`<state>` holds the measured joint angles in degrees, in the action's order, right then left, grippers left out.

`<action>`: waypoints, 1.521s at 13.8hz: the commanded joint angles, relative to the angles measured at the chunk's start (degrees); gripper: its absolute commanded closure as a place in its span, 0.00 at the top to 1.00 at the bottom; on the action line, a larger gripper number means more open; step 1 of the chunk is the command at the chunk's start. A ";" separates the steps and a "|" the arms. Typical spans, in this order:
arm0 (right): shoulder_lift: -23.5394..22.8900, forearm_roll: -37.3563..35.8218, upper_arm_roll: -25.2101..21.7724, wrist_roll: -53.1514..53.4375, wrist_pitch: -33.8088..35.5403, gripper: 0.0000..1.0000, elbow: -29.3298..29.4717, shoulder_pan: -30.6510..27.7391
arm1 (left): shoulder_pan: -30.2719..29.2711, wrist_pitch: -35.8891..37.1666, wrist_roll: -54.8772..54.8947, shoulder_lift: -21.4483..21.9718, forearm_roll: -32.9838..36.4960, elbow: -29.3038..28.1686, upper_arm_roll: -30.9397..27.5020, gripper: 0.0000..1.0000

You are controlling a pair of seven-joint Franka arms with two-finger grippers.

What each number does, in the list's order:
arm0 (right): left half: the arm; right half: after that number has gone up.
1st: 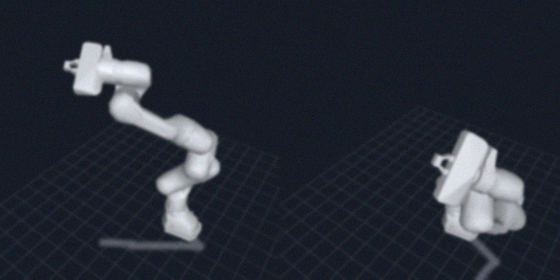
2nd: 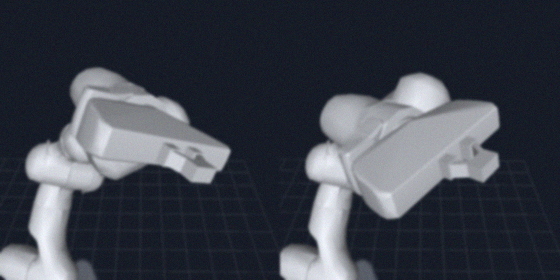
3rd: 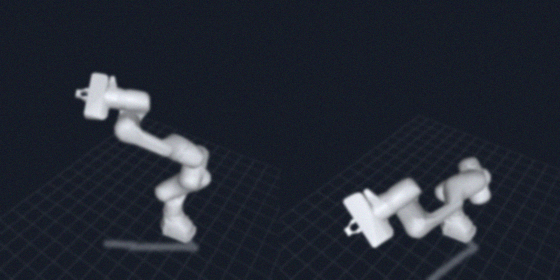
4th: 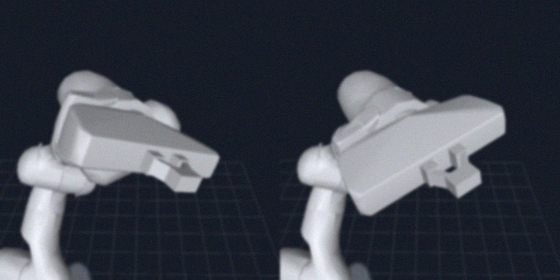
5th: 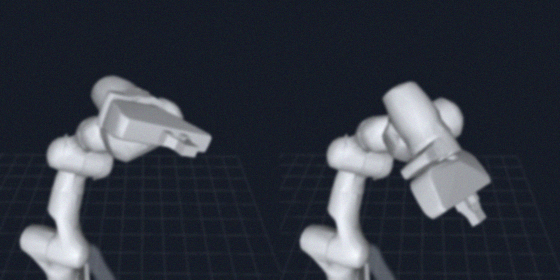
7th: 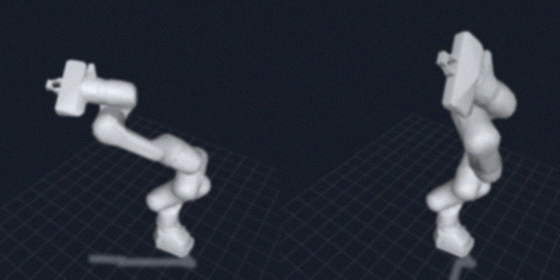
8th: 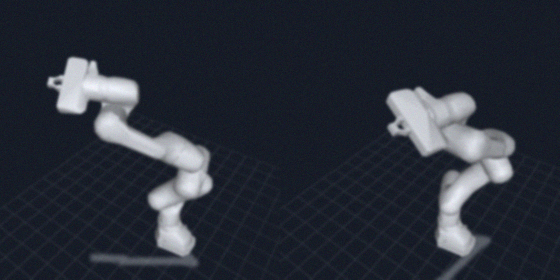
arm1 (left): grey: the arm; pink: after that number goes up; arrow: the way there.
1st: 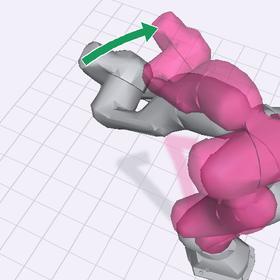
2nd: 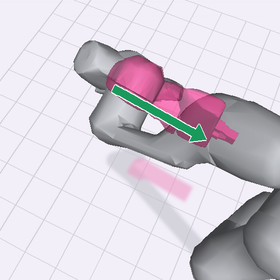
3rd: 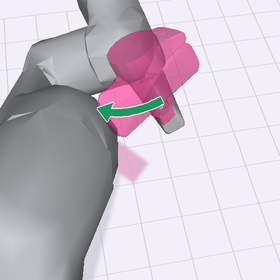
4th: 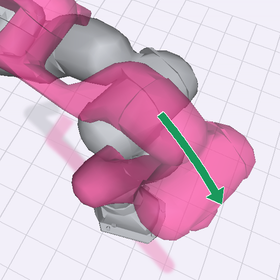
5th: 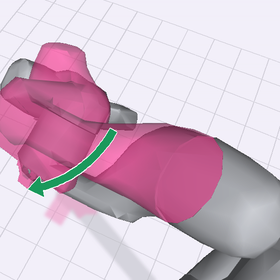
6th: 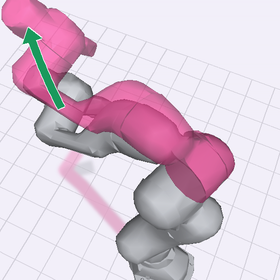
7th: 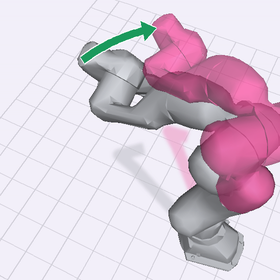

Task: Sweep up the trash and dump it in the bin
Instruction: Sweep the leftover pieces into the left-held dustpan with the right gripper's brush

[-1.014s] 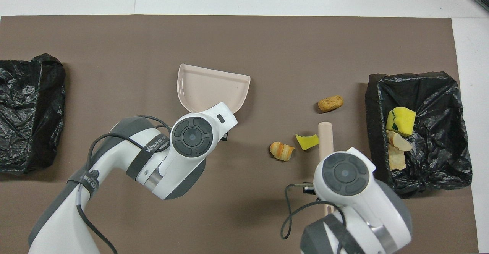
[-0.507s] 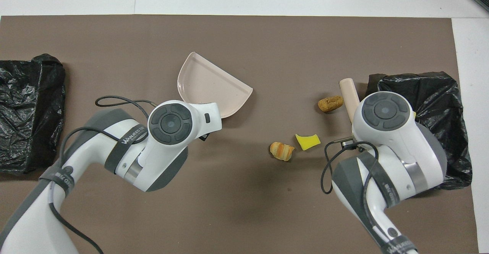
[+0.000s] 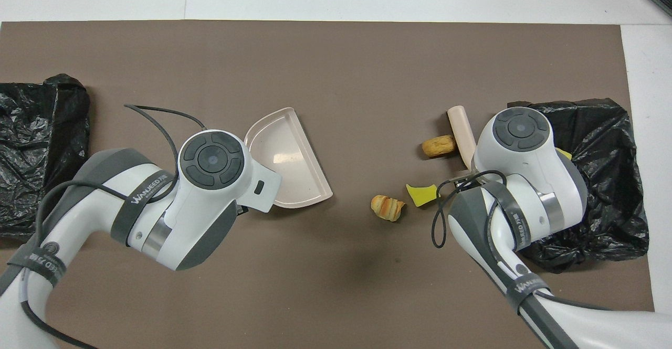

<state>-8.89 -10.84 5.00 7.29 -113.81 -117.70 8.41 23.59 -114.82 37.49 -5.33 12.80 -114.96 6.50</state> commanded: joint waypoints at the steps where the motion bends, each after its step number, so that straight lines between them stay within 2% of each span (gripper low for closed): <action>1: 0.80 7.99 0.36 -2.54 0.43 0.00 0.36 1.33 | 1.36 1.53 8.10 2.68 0.04 -2.72 0.45 0.09; 4: 1.15 15.30 0.36 -6.49 0.52 0.00 0.45 4.85 | 2.94 1.36 7.95 3.65 -1.46 -4.57 0.53 0.08; 7: 1.50 16.55 0.36 -13.60 0.87 0.00 0.80 9.15 | 4.97 0.92 6.29 4.27 -1.64 -6.24 0.45 0.08; 10: 2.21 18.64 0.54 -14.67 0.96 0.00 0.45 11.44 | 7.60 -0.83 4.27 4.27 -1.64 -8.34 0.36 0.07; 14: 3.34 31.29 0.98 -14.24 0.60 0.00 0.89 11.45 | 7.61 -2.60 3.12 4.36 -1.64 -9.23 0.45 0.07; 16: 6.41 31.75 0.10 -12.58 2.87 0.00 0.80 9.70 | 7.52 -2.60 3.55 4.45 -1.64 -9.32 0.45 0.07; 18: 8.26 30.62 -0.34 -7.84 8.66 0.00 0.98 5.23 | 7.52 -2.78 4.17 4.53 -1.46 -9.67 0.45 0.07; 21: 9.76 23.61 -0.52 0.50 7.64 0.00 -2.00 2.41 | 7.69 -3.12 4.70 4.45 -1.46 -9.58 0.45 0.07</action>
<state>-0.67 16.51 4.04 2.20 -105.26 -117.12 12.00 30.21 -116.41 40.71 -2.51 12.03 -122.08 7.51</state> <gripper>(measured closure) 0.740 0.678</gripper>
